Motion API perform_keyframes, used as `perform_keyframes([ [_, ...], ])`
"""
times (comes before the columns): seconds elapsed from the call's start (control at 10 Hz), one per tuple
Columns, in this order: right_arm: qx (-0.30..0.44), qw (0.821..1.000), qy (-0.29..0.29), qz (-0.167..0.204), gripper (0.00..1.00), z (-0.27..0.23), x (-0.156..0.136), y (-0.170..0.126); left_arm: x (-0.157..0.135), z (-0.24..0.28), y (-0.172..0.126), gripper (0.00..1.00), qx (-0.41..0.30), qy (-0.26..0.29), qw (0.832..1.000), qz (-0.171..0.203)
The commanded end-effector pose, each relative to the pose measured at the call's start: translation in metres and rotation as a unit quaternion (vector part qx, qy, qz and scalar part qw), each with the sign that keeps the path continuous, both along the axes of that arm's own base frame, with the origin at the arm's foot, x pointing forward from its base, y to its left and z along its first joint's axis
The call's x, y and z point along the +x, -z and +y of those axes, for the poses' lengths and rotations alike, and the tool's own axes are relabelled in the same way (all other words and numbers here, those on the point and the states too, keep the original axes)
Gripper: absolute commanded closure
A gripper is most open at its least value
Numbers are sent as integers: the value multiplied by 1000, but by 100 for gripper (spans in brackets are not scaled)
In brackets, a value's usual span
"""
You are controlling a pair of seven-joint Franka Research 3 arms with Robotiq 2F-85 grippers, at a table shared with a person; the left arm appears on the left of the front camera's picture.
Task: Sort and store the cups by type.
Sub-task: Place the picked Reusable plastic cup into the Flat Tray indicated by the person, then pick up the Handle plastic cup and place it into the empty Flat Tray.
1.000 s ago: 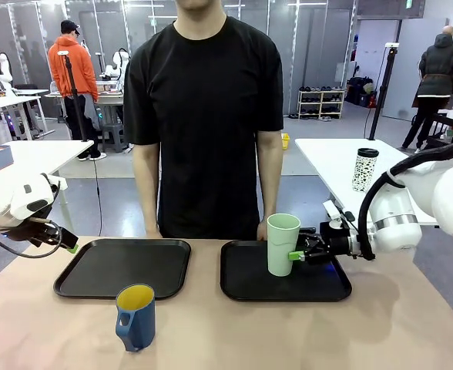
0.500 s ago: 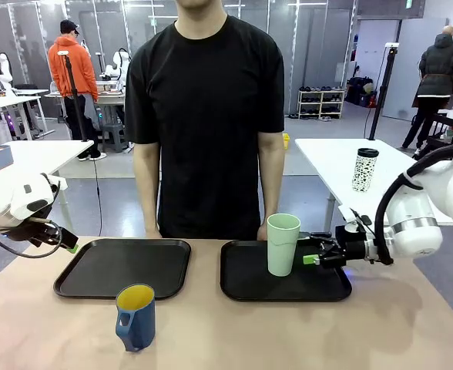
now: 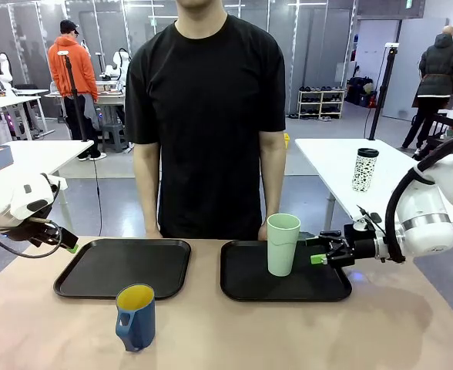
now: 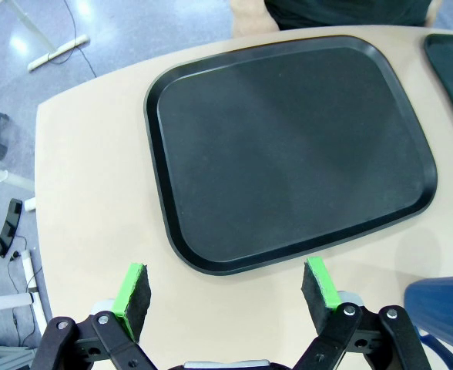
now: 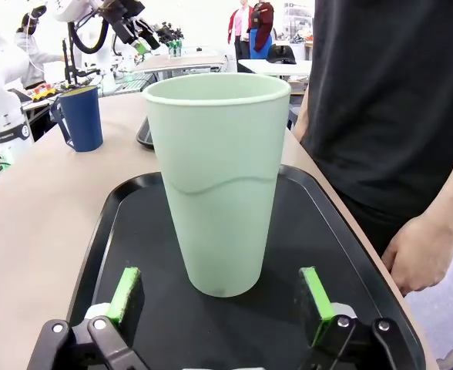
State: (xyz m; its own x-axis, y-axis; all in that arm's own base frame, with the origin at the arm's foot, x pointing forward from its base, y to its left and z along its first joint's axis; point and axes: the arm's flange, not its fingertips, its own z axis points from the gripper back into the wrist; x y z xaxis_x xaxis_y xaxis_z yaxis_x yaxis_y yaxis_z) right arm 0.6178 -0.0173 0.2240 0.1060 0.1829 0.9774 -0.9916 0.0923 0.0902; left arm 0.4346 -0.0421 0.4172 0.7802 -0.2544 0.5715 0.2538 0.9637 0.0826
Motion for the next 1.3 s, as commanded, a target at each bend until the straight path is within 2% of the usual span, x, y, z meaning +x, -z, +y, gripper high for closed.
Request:
perform_keyframes([
  [0.0,8,1000,-5,2,0,0,1,4,0,1,-1,0,-1,0,1000,0],
  [1.2,8,1000,-5,2,0,0,1,4,0,1,-1,0,-1,0,1000,0],
])
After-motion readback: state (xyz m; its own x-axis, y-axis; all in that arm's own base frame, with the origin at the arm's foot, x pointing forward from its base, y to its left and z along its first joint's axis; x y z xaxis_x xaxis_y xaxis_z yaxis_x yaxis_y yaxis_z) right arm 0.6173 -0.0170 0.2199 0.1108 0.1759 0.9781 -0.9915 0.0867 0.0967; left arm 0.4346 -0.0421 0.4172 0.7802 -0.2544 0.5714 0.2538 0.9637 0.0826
